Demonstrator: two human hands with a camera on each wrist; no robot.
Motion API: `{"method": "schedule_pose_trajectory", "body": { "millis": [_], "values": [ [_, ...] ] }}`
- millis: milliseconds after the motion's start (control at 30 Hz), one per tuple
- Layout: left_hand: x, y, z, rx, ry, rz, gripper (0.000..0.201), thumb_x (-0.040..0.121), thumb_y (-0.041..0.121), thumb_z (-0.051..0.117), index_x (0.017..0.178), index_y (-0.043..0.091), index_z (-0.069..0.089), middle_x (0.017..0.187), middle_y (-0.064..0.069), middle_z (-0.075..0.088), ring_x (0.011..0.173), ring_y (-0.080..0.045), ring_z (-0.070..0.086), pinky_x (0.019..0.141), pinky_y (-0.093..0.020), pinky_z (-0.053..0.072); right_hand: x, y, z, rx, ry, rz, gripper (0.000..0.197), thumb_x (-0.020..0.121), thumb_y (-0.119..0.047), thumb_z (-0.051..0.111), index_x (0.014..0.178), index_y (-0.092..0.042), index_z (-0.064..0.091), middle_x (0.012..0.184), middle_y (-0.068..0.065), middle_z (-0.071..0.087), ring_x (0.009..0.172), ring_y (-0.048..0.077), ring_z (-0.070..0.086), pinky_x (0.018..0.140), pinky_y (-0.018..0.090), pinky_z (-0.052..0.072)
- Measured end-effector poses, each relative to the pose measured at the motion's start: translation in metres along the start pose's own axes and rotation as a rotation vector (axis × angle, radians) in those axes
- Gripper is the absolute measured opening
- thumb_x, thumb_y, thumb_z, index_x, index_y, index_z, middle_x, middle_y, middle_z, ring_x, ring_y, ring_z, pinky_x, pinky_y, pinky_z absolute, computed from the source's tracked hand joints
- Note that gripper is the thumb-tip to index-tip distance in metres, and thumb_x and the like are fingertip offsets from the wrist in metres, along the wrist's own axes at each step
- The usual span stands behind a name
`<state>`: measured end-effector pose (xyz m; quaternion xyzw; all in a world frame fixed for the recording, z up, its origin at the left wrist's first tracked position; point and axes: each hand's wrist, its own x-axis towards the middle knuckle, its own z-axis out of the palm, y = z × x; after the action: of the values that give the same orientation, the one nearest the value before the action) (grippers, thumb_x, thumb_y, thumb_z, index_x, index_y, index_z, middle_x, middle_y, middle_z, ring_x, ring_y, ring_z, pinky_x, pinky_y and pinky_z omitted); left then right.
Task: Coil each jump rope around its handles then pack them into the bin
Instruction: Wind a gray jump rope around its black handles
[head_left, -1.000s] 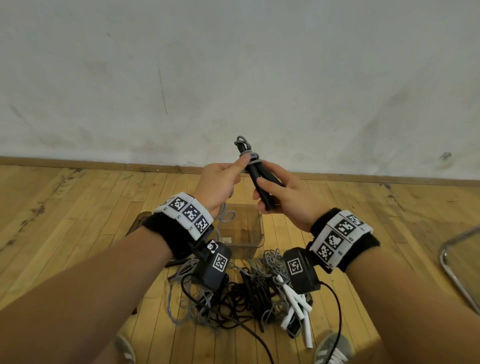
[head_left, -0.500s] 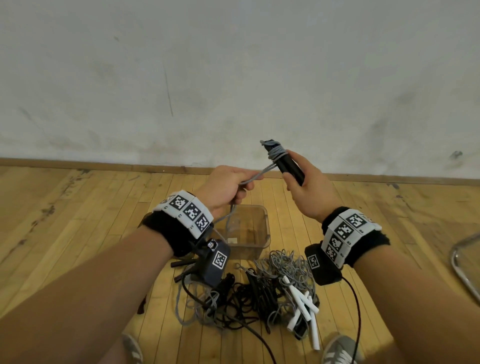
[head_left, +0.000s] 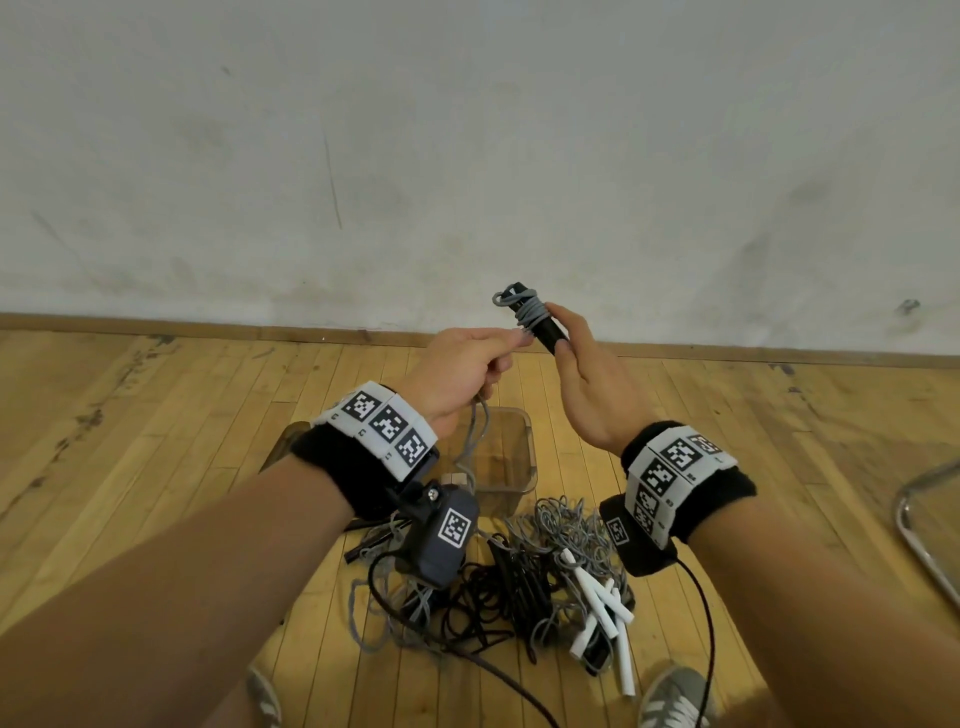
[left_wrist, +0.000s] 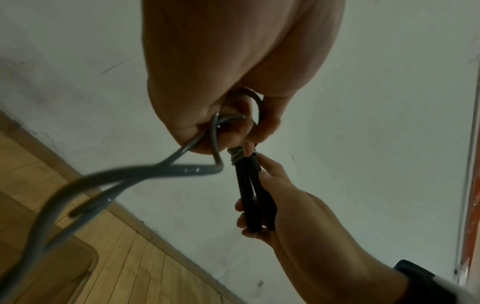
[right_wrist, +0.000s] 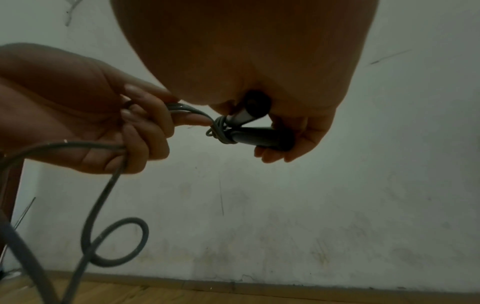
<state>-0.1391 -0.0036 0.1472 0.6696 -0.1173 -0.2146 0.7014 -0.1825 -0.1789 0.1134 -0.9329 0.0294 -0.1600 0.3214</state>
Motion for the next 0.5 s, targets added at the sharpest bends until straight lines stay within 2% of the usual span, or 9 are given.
{"method": "schedule_pose_trajectory", "body": {
  "millis": [100,167,267,333,367,433,500],
  "values": [
    [-0.002,-0.002,0.001,0.023,0.033,-0.004,0.023,0.103,0.024,0.059,0.116,0.014,0.075,0.075,0.008,0.067,0.073,-0.009,0.049,0.071,-0.023,0.043,0.004,0.007,0.002,0.058,-0.002,-0.039,0.047,0.108,-0.028,0.033,0.153,-0.041,0.027,0.074,0.001,0.049,0.064,0.015,0.045,0.057,0.029,0.029],
    [-0.002,-0.002,0.001,0.037,0.039,-0.011,0.022,0.103,0.024,0.058,0.115,0.018,0.076,0.082,0.009,0.070,0.082,-0.010,0.051,0.082,-0.028,0.044,0.005,0.008,0.000,0.107,-0.008,-0.063,0.049,0.107,-0.025,0.041,0.152,-0.042,0.031,0.077,0.006,0.053,0.067,0.017,0.045,0.061,0.029,0.032],
    [-0.003,-0.001,-0.001,0.050,0.037,-0.015,0.019,0.102,0.023,0.060,0.112,0.023,0.076,0.087,0.010,0.071,0.087,-0.010,0.053,0.086,-0.029,0.043,0.005,0.004,-0.009,0.156,0.025,-0.035,0.052,0.102,-0.030,0.055,0.150,-0.044,0.039,0.096,0.006,0.057,0.075,0.014,0.052,0.068,0.028,0.041],
    [-0.002,-0.002,-0.002,0.066,0.022,-0.005,0.016,0.100,0.021,0.063,0.107,0.028,0.076,0.086,0.012,0.074,0.090,-0.010,0.056,0.085,-0.029,0.044,0.004,-0.002,-0.015,0.157,0.073,0.025,0.056,0.097,-0.037,0.065,0.149,-0.035,0.045,0.105,-0.004,0.052,0.087,0.008,0.055,0.074,0.020,0.045],
    [-0.001,-0.003,-0.002,0.061,0.023,-0.002,0.016,0.100,0.019,0.064,0.106,0.027,0.076,0.084,0.011,0.075,0.087,-0.010,0.057,0.083,-0.027,0.045,0.003,-0.004,-0.017,0.151,0.089,0.044,0.057,0.094,-0.041,0.069,0.147,-0.032,0.049,0.105,-0.007,0.050,0.090,0.008,0.056,0.077,0.020,0.047],
    [-0.001,-0.004,0.000,0.049,0.038,0.014,0.018,0.099,0.014,0.064,0.110,0.019,0.077,0.078,0.009,0.072,0.074,-0.007,0.055,0.069,-0.021,0.045,0.000,-0.010,-0.019,0.145,0.115,0.044,0.055,0.090,-0.043,0.073,0.141,-0.028,0.056,0.106,-0.009,0.054,0.092,0.011,0.060,0.081,0.026,0.050],
    [-0.001,-0.003,0.002,0.076,0.063,0.045,0.021,0.100,0.013,0.061,0.116,0.011,0.076,0.072,0.009,0.066,0.063,-0.005,0.050,0.057,-0.016,0.040,-0.001,-0.013,-0.018,0.141,0.151,0.037,0.052,0.088,-0.039,0.077,0.135,-0.027,0.060,0.110,-0.007,0.060,0.093,0.007,0.059,0.082,0.024,0.049]
  ]
}}
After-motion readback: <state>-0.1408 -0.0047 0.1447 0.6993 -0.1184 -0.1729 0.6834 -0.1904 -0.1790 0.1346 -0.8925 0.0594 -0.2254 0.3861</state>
